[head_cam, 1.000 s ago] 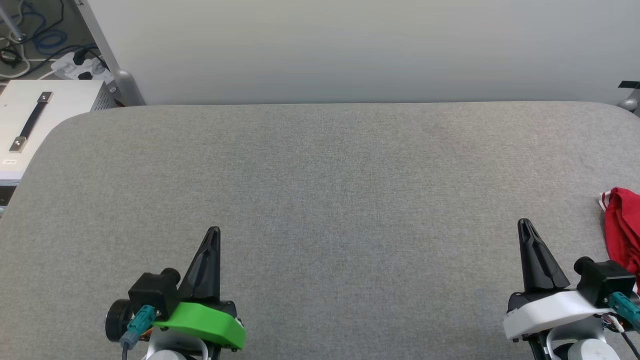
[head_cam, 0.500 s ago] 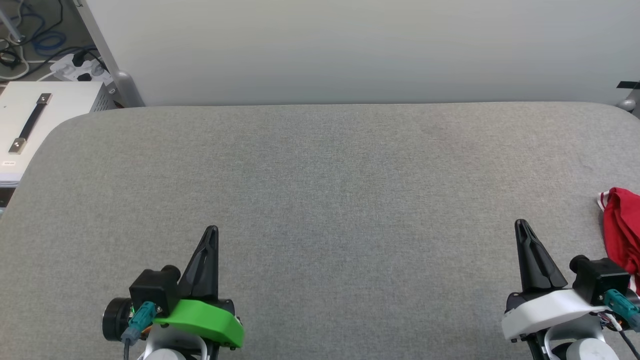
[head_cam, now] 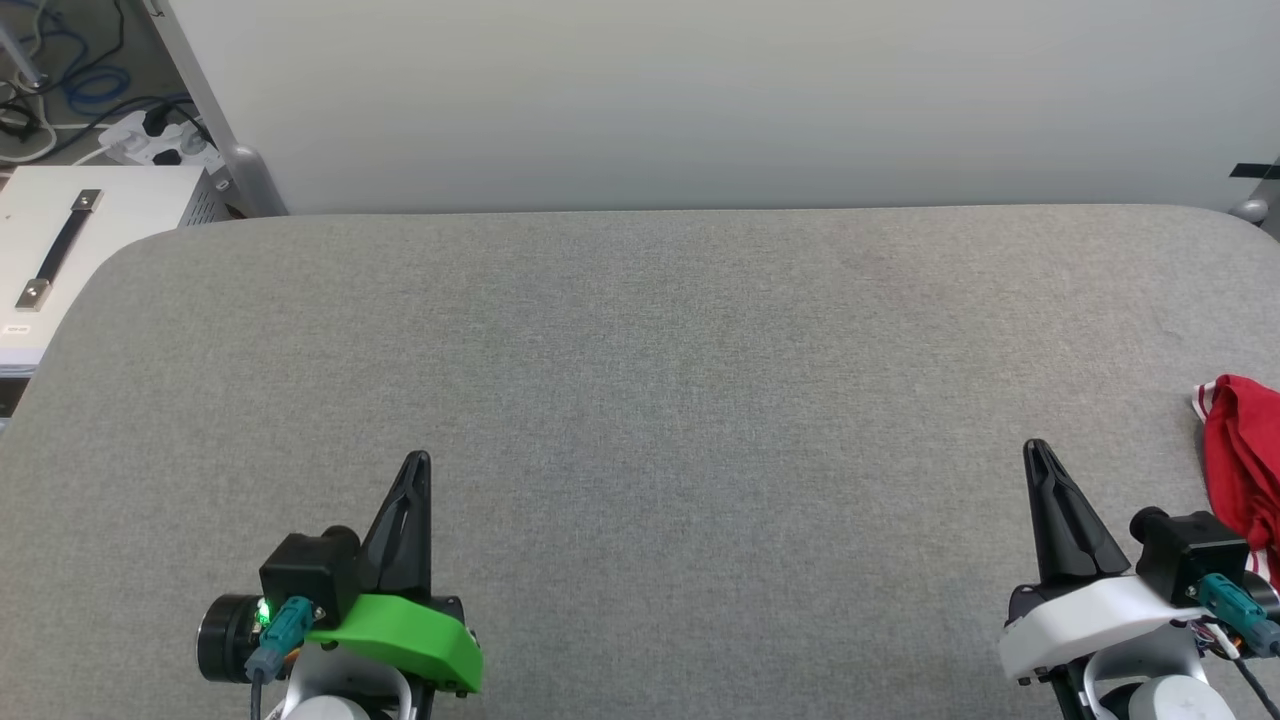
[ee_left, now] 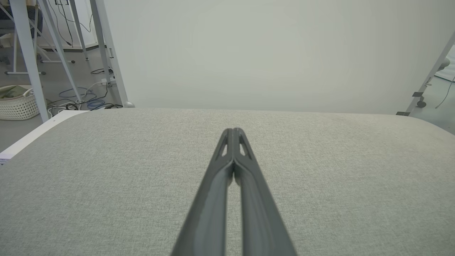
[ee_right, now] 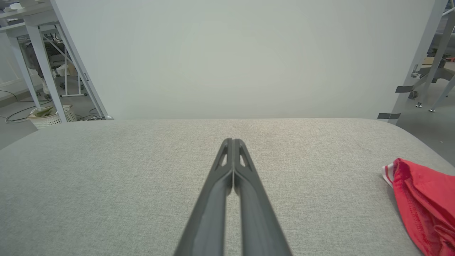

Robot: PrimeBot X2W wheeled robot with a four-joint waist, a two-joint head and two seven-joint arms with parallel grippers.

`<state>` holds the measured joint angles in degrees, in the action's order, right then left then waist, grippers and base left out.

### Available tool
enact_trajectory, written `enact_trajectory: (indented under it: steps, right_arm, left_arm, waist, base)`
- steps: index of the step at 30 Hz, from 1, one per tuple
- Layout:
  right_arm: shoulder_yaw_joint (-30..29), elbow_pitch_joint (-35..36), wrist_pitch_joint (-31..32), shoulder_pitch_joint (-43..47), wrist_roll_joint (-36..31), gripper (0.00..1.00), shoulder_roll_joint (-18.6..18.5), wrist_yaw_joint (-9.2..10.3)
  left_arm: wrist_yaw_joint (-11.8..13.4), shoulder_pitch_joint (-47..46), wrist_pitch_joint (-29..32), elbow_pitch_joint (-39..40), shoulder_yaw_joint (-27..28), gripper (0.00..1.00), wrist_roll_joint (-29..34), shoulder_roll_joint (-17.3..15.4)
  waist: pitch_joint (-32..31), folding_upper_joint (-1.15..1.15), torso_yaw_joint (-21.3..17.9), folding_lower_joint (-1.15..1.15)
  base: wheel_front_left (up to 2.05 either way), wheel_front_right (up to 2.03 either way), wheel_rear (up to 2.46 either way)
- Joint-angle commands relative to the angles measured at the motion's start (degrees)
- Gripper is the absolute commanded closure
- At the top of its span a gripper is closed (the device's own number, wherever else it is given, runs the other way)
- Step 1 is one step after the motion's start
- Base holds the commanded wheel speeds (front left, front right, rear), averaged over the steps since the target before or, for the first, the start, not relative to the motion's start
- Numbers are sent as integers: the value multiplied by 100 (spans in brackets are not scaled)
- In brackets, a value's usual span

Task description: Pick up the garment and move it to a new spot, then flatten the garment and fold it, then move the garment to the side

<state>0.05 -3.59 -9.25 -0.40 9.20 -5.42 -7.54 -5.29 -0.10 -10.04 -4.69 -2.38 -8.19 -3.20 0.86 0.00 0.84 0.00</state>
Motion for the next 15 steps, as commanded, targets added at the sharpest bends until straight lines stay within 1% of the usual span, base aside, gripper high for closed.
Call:
enact_trajectory:
  steps: [1, 15]
  right_arm:
    - [0, 40, 45, 13, -56, 100, 35, 2]
    - [-1, 93, 190, 18, -198, 100, 71, 2]
  left_arm:
    - [39, 3, 26, 37, 20, 100, 59, 11]
    - [120, 4, 187, 108, 55, 100, 184, 15]
  waist:
    - [-2, 0, -1, 0]
    - [-16, 0, -15, 0]
  base:
    - [0, 0, 0]
    - [0, 0, 0]
